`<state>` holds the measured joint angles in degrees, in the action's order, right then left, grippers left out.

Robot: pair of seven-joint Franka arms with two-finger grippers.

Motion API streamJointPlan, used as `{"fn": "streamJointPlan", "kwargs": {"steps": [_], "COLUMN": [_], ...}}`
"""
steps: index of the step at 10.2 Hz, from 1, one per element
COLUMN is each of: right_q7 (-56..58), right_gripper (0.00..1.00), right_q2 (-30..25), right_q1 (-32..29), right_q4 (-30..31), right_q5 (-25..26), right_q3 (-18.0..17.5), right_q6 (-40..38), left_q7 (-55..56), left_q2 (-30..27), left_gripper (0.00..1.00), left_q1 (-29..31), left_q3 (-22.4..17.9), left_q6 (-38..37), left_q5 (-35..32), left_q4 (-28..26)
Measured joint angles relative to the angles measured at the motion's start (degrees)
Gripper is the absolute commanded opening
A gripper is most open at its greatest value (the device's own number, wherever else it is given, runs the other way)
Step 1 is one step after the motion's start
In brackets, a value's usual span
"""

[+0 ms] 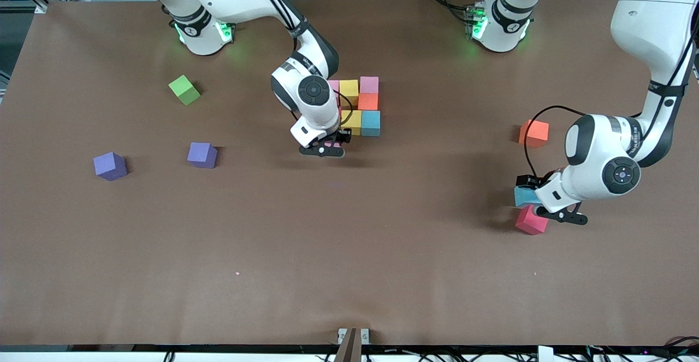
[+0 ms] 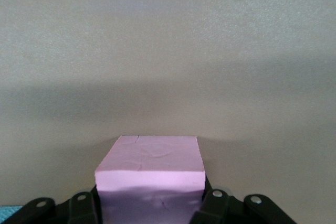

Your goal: Form number 2 with 11 blocks

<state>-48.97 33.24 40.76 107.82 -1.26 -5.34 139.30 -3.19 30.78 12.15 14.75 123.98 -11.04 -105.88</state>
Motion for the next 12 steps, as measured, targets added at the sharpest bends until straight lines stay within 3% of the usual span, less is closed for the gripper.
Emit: {"fn": "streamJointPlan", "kwargs": {"steps": [2, 3, 4, 6, 7, 10, 12], "right_q7": [-0.01, -0.03, -0.04, -0.06, -0.06, -0.07, -0.07], "right_gripper": [0.32, 0.32, 0.32, 0.32, 0.32, 0.32, 0.33], "right_q2": [0.01, 0.01, 0.01, 0.01, 0.01, 0.00, 0.00], "right_q1": [0.19, 0.25, 0.28, 0.53, 0.61, 0.65, 0.69], "right_q4": [0.00, 0.00, 0.00, 0.00, 0.00, -0.01, 0.00], "right_q5": [0.06, 0.08, 0.09, 0.14, 0.20, 0.27, 0.47], "right_q3": [0.00, 0.00, 0.00, 0.00, 0.00, 0.00, 0.00], "right_q6": [-0.02, -0.04, -0.05, -0.21, -0.27, -0.32, -0.39], "left_q7": [0.68, 0.68, 0.69, 0.68, 0.68, 6.31, 20.19], "left_q2": [1.69, 2.36, 2.62, 2.62, 2.63, 2.41, 1.88], "left_gripper": [0.97, 0.89, 0.73, 0.28, 0.20, 0.18, 0.17], "left_q1": [-0.28, -0.35, -0.61, -1.65, -1.98, -3.24, -5.60], "left_q3": [-0.98, -1.53, -2.18, -3.38, -3.46, -1.98, 3.14], "left_q6": [2.14, 2.90, 3.25, 4.00, 4.28, 4.37, 3.80], "left_q5": [0.00, 0.00, 0.00, 0.00, 0.00, 0.21, 0.21], "left_q4": [-0.07, -0.06, -0.05, 0.04, 0.03, 0.09, 0.11]}}
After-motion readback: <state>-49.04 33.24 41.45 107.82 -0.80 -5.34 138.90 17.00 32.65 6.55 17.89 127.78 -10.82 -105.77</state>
